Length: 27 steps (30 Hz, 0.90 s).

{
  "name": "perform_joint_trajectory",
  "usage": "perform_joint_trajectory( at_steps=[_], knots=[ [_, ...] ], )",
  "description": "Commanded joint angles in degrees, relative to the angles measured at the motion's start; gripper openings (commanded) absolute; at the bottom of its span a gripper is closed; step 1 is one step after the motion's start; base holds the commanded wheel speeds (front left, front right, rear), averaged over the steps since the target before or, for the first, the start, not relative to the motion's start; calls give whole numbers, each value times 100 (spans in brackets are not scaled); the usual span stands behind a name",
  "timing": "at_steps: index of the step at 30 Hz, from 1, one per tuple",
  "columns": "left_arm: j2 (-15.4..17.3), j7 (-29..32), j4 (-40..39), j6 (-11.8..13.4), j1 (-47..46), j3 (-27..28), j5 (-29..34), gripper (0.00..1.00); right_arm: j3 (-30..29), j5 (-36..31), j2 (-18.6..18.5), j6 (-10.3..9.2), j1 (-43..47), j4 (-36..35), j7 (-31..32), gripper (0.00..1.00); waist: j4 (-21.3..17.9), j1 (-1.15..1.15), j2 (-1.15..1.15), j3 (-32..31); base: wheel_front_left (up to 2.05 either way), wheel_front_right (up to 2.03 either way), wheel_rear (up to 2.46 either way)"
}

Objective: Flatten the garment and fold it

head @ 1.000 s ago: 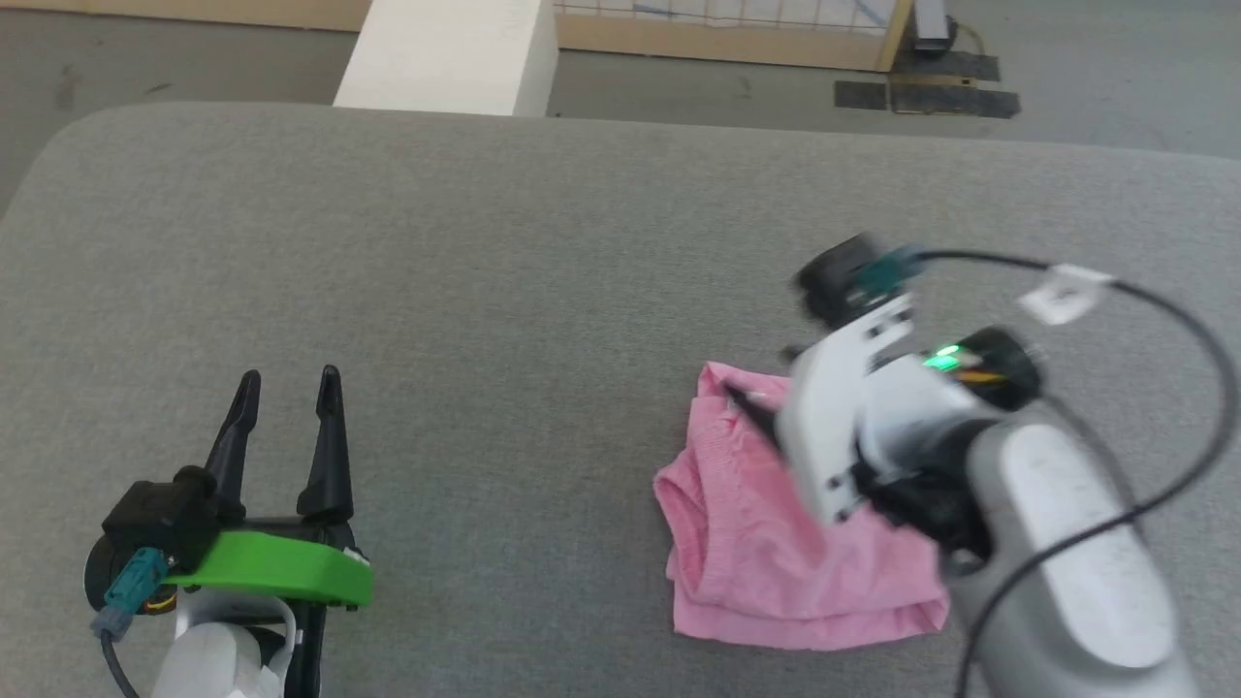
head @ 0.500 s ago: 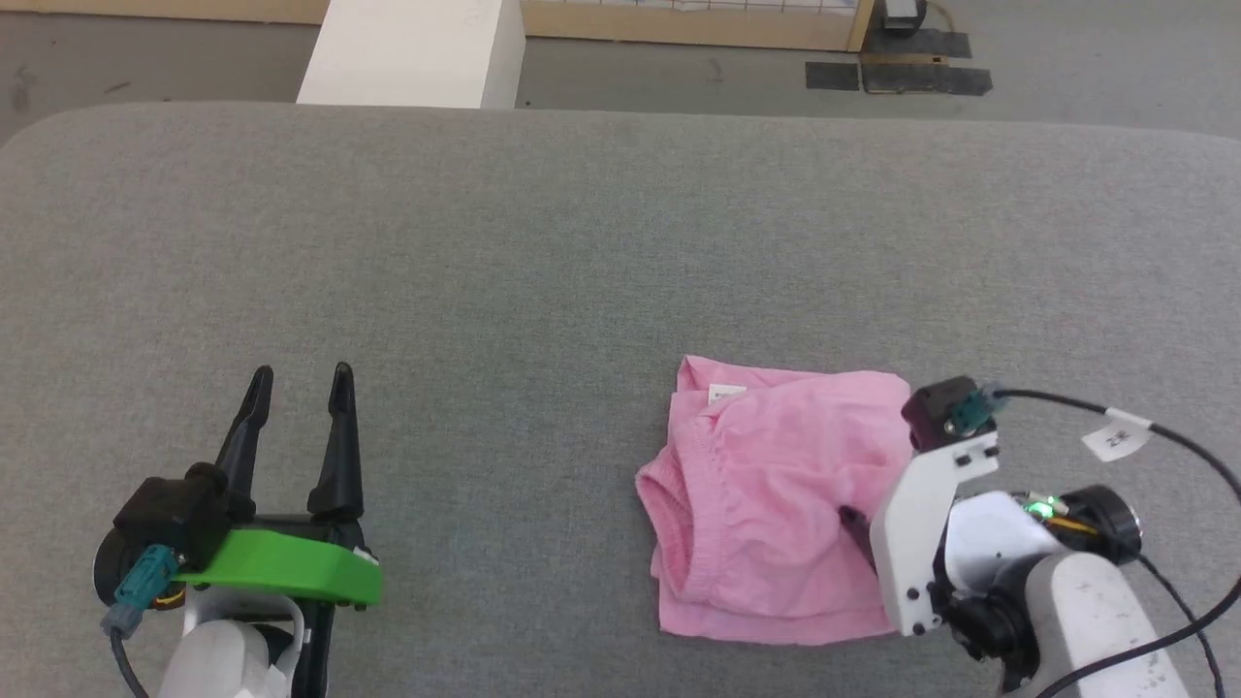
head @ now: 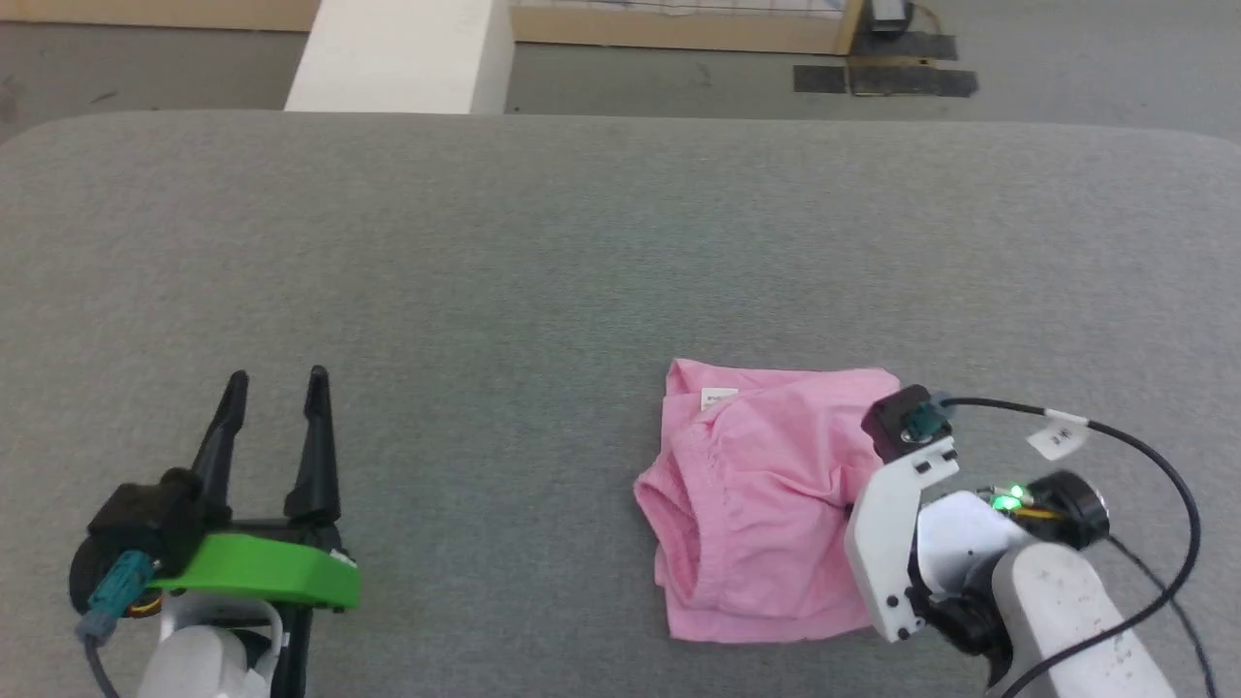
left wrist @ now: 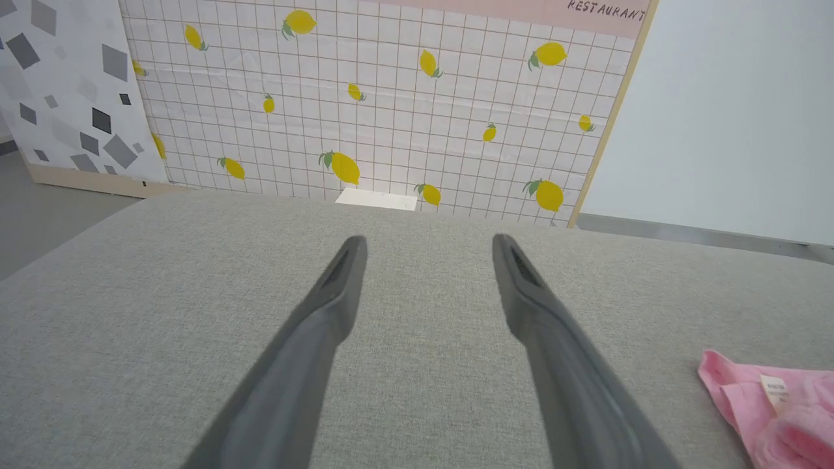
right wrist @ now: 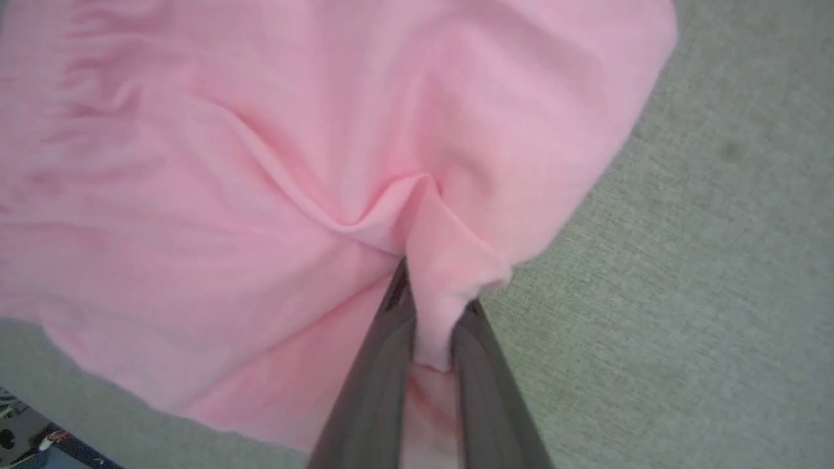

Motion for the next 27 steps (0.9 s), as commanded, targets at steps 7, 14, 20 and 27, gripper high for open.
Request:
perform_joint_trajectory(
  at_steps=[7, 14, 20, 27],
  knots=[
    [158, -27, -216, -37, 174, 121, -30, 100, 1322, 440, -1381, -9, -966, -109, 163, 0, -1397, 0, 44, 339, 0, 0, 0],
    [421, -16, -463, -37, 144, 133, -57, 100, 2016, 788, -2138, -9, -1766, 28, 168, 0, -2351, 0, 44, 716, 0, 0, 0],
    [666, 169, -835, 4, 268, 269, -83, 100, 2173, 745, -2332, -9, -2376, 458, -114, 0, -2869, 0, 44, 1078, 0, 0, 0],
    [913, 423, -1308, 15, 301, 363, -104, 100, 1685, 439, -2282, -9, -2706, 1011, -517, 0, -2895, 0, 44, 1564, 0, 0, 0]
  ],
)
